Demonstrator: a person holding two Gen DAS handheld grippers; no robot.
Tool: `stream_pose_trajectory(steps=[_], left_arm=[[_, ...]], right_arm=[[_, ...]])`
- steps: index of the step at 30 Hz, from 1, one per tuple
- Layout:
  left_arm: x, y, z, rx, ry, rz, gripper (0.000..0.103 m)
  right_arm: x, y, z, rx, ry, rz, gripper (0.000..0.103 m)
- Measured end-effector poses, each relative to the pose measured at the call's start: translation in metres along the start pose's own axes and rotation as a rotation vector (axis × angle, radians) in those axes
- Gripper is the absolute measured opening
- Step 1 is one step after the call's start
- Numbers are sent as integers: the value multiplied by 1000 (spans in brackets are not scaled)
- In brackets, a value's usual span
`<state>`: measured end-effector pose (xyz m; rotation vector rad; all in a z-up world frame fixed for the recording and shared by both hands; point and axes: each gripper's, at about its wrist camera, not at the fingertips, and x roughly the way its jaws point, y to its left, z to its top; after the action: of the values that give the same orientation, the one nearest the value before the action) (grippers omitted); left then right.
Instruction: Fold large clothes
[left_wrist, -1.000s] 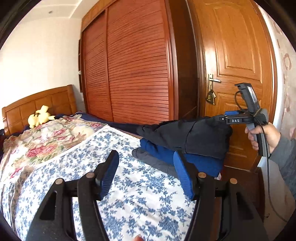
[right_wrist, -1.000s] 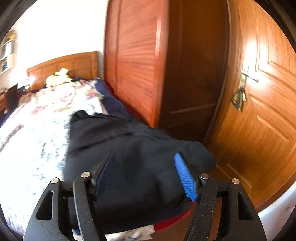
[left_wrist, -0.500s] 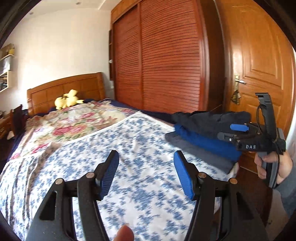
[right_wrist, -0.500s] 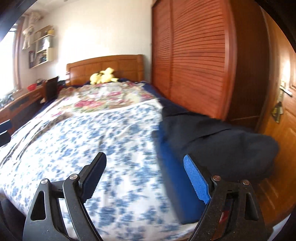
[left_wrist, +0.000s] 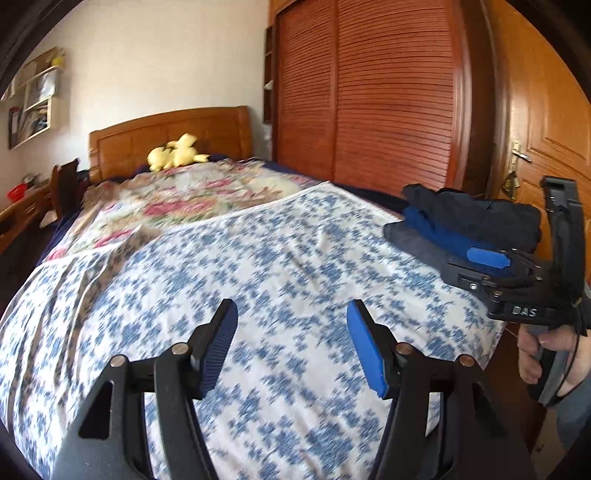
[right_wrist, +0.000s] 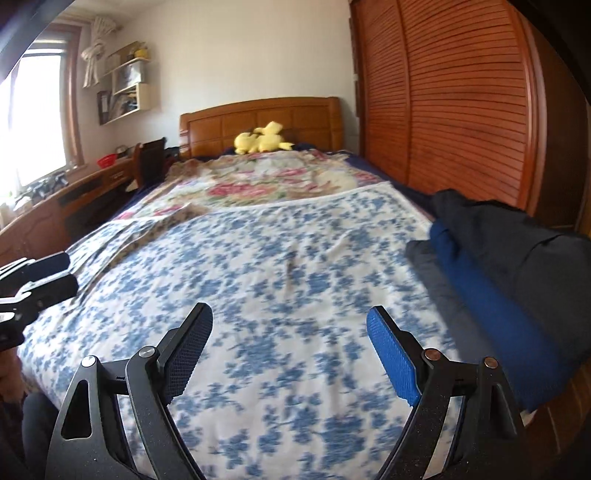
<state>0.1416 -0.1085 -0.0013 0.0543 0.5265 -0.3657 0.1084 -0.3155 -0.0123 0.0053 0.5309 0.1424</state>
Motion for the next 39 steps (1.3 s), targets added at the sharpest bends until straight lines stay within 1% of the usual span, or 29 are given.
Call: stream_pose_trajectory(steps=[3,7,11,14,19,24,30,35,39], left_arm=[[-9,13,-11,-25,9,28,61],[-28,31,-30,-70,16,91,61],[-45,42,-44,-101,27,122,61],[-62,54,-55,-128,24,151,61],[-88,69,-66,-182,13,177,61],[-117,79,-66,-202,-28,215,61],[-149,84,-57,-199,-95,254,61],[-171,84,-51,-174,-149,294,61],[-178,83,-50,-169,-166,301,61]], right_arm=[[-1,17,-8,-6,4,25,87],[-5,37,-21,1,15,64,87],[-11,57,-32,-2,16,96,87],[-16,72,-37,-4,15,123,87],[-24,101,-43,-23,14,160,87],[-36,126,-40,-45,-7,197,87],[-57,154,-30,-90,-61,222,87],[-79,161,-19,-89,-120,231,87],[-91,162,-14,-90,-158,218,87]])
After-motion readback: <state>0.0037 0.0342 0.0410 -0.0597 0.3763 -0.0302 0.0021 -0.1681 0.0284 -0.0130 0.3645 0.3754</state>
